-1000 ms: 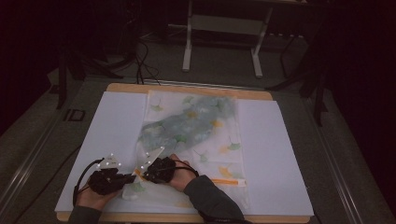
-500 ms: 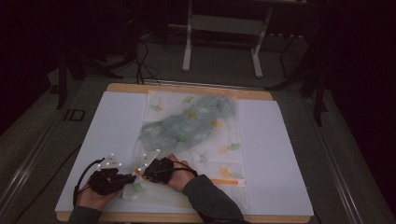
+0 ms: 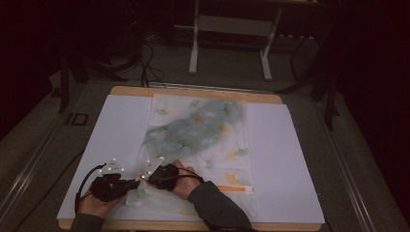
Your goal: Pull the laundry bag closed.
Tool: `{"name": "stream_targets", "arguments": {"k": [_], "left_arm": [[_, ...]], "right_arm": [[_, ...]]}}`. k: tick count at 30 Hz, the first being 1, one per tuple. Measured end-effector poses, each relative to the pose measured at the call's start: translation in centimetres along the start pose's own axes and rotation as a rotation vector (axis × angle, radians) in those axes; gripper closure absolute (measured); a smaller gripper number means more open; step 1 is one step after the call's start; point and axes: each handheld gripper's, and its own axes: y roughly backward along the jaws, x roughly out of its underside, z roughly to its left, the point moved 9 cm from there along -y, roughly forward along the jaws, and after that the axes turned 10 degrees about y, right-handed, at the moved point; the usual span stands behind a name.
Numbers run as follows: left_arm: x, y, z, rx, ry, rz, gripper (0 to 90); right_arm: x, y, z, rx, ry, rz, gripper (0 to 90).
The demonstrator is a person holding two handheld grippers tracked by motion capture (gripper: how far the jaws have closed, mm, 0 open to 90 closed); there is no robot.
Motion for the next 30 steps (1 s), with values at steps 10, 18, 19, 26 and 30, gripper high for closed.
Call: {"name": "stream_targets", "arguments": {"k": [10, 18, 19, 26, 30], "left_arm": [[-0.1, 0.1, -0.1, 0.007, -0.001, -0.007, 88.7], [-0.3, 0.3, -0.1, 0.011, 0.005, -0.021, 88.8], [-0.3, 0.2, -0.1, 0.012, 0.005, -0.020, 88.8], [-0.4, 0.6, 0.0, 0.015, 0.016, -0.040, 88.8], [-0.4, 0.5, 0.1, 0.013, 0.019, -0.040, 88.8]], "right_arm": [[0.5, 0.6, 0.2, 0.006, 0.027, 0.026, 90.0], [0.6, 1.0, 0.4, 0.010, 0.041, 0.036, 90.0], [0.6, 1.0, 0.4, 0.012, 0.044, 0.039, 90.0], [1.2, 1.1, 0.4, 0.018, 0.041, 0.055, 90.0], [1.7, 1.4, 0.4, 0.020, 0.030, 0.056, 90.0]]}}
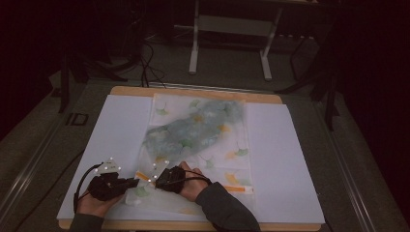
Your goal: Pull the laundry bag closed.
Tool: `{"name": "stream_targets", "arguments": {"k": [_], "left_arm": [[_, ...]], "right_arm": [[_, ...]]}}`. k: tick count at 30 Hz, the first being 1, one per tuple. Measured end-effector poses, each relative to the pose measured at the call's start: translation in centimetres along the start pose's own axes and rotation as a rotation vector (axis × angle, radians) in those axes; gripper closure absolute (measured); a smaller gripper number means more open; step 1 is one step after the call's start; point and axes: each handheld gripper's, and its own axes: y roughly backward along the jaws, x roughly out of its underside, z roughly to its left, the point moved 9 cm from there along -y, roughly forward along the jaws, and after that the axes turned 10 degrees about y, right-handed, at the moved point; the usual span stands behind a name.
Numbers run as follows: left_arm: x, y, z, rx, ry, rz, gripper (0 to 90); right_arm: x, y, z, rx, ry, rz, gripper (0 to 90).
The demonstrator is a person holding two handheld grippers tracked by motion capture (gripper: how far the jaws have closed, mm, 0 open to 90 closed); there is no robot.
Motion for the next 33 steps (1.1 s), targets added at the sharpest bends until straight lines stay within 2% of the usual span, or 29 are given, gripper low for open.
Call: {"name": "stream_targets", "arguments": {"k": [33], "left_arm": [[0.1, 0.3, 0.3, -0.006, 0.002, 0.000, 88.7]], "right_arm": [[3.3, 2.2, -0.7, 0.035, 0.003, 0.059, 90.0]]}}
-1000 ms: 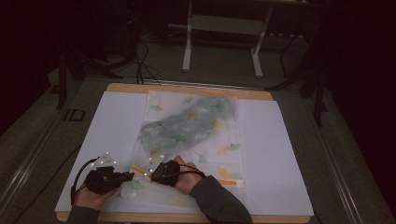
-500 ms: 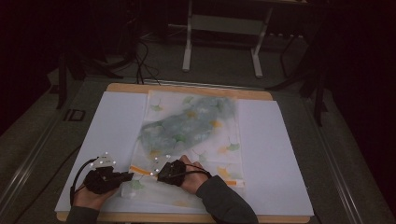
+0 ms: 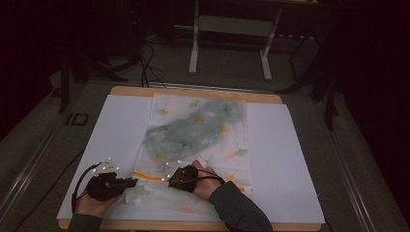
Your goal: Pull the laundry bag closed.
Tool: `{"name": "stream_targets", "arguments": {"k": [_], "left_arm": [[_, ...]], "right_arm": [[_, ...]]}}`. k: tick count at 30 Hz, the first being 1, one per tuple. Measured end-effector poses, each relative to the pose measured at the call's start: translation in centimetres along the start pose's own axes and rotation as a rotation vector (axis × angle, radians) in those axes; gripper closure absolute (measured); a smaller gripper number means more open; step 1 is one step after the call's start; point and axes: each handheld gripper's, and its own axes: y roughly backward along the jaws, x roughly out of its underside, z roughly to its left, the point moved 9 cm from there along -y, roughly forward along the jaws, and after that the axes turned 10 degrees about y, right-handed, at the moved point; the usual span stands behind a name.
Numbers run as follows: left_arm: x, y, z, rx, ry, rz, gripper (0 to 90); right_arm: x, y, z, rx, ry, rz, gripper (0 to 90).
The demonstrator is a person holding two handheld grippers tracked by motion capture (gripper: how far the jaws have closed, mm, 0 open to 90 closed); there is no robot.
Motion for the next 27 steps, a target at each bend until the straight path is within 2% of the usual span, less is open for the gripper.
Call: {"name": "stream_targets", "arguments": {"k": [27], "left_arm": [[0.1, 0.1, 0.2, -0.008, 0.000, 0.004, 88.7]], "right_arm": [[2.5, 1.4, -0.1, 0.019, 0.007, 0.042, 90.0]]}}
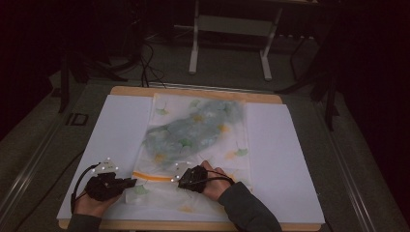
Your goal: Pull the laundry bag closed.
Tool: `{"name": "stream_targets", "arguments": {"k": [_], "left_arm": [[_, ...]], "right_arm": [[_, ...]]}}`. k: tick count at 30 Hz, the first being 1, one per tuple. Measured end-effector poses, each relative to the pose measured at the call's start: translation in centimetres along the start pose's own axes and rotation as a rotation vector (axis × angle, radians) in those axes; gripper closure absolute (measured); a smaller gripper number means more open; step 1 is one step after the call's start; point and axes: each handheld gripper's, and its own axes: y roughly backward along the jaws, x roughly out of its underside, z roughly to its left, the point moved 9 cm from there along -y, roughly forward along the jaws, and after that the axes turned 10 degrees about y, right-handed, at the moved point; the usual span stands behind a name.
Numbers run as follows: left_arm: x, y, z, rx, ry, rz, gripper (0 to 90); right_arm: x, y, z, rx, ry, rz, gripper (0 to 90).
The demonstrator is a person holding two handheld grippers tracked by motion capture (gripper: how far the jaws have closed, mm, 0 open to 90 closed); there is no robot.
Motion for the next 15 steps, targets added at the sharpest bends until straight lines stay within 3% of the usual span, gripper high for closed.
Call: {"name": "stream_targets", "arguments": {"k": [15], "left_arm": [[0.0, 0.1, 0.1, -0.003, 0.007, -0.005, 88.7]], "right_arm": [[1.6, 0.8, -0.2, 0.011, -0.014, 0.013, 90.0]]}}
